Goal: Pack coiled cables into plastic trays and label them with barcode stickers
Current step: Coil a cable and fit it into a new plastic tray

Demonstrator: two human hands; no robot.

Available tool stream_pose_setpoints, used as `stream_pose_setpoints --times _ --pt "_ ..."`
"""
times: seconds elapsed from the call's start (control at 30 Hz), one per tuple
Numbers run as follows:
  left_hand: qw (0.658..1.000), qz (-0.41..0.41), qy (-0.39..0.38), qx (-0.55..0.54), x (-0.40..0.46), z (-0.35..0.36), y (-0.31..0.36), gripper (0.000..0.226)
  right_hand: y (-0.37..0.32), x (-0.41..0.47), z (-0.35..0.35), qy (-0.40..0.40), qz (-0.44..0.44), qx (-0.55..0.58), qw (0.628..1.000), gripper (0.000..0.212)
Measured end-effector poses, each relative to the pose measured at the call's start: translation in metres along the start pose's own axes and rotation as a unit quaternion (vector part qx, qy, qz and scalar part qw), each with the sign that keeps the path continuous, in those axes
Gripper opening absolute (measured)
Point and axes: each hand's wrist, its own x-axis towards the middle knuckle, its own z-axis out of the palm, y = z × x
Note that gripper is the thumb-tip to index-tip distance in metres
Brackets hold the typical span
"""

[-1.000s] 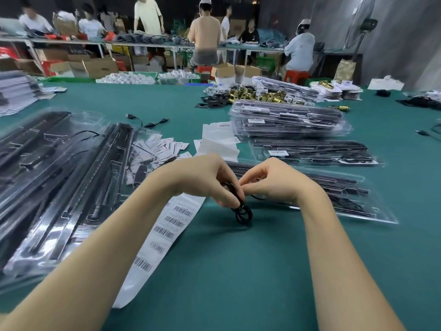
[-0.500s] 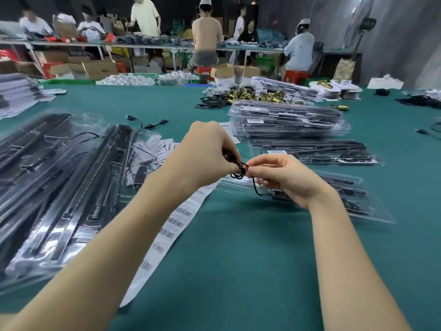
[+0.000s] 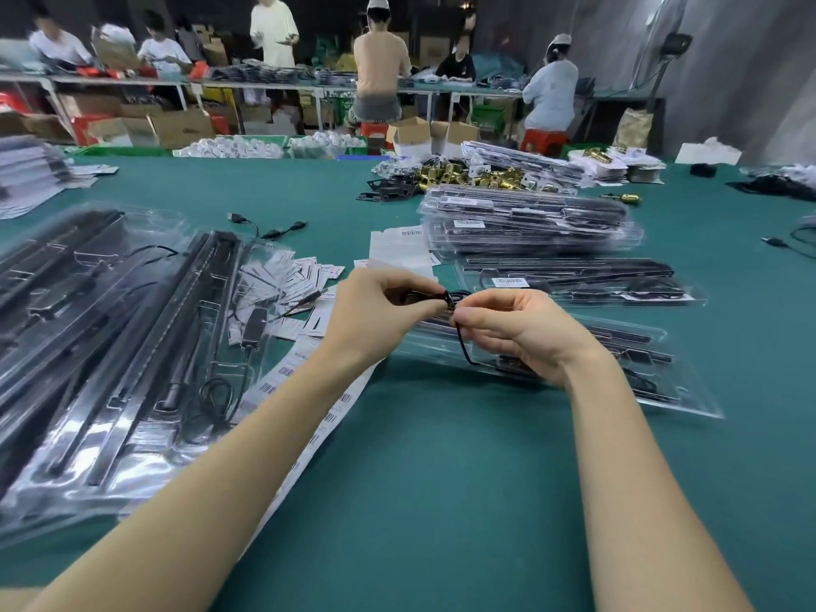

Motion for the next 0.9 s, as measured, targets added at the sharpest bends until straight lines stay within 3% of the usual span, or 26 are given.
stream_pose_setpoints --times 0.17,0.3,0.43,0.57,0.7,0.83,0.9 --pt "0.97 -0.117 -0.048 -0.208 -0.003 0.005 -0.005 0.013 -0.004 -0.002 -0.004 0.061 0.003 -0.069 0.996 0.055" --pt "0.939 -0.164 -0.1 -0.287 -0.002 0.004 -0.002 0.011 -0.009 -0.004 -0.008 0.025 -0.043 -0.123 0.991 0.026" --pt "0.922 -0.234 -0.106 -0.291 0.001 0.003 0.0 0.005 -0.019 -0.006 -0.001 -0.018 -0.075 -0.2 0.977 0.019" --pt "0.92 -0.279 -0.098 -0.258 0.003 0.0 0.002 0.009 -0.024 -0.006 0.01 -0.034 -0.091 -0.299 0.949 0.031" --pt "0.937 -0.273 -0.12 -0.184 0.005 -0.001 0.001 0.013 -0.016 -0.009 0.012 -0.011 -0.102 -0.3 0.948 0.028" --pt "0.961 -0.191 -0.192 -0.059 0.004 -0.008 0.0 0.023 -0.003 -0.008 0.012 0.015 -0.073 -0.276 0.958 0.021" --pt "0.968 -0.104 -0.228 0.025 0.004 -0.017 -0.002 0.026 0.001 -0.006 0.011 0.032 -0.067 -0.265 0.961 0.017"
